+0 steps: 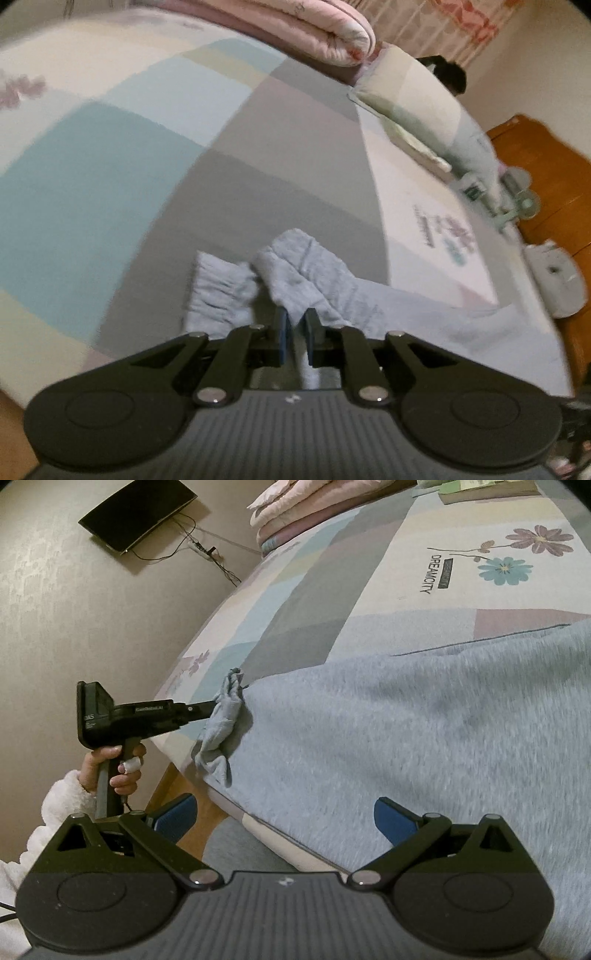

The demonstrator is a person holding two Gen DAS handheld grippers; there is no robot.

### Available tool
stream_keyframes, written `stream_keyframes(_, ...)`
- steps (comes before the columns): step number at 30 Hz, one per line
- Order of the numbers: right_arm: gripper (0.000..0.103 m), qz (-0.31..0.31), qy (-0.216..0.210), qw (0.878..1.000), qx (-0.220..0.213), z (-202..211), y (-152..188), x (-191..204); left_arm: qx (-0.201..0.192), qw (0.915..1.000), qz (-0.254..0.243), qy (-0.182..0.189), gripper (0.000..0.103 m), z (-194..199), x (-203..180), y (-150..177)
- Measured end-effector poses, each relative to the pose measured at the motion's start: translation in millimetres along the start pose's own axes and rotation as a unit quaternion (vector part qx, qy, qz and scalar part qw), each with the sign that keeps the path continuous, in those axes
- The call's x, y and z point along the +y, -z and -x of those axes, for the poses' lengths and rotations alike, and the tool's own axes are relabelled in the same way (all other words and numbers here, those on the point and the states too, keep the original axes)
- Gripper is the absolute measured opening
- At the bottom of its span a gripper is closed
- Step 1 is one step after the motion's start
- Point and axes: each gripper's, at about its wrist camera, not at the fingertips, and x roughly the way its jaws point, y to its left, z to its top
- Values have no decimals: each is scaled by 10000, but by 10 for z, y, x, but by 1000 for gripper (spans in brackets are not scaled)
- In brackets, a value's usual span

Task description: Fold clothes

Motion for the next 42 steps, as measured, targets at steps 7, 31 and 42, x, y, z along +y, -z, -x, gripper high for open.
stream_keyframes(7, 103, 28, 13, 10000, 79, -80, -30, 36, -236, 9927, -1127, -363, 53, 182, -534, 182)
stream_keyframes(31, 103, -38, 84, 9998, 191, -147, -51, 3, -332, 9913, 302, -1240, 68, 362, -14, 946)
stream_keyframes(42, 103, 48, 170, 9997, 169, -136, -33, 32, -1007, 9840, -66, -1467, 67, 683, -282, 891)
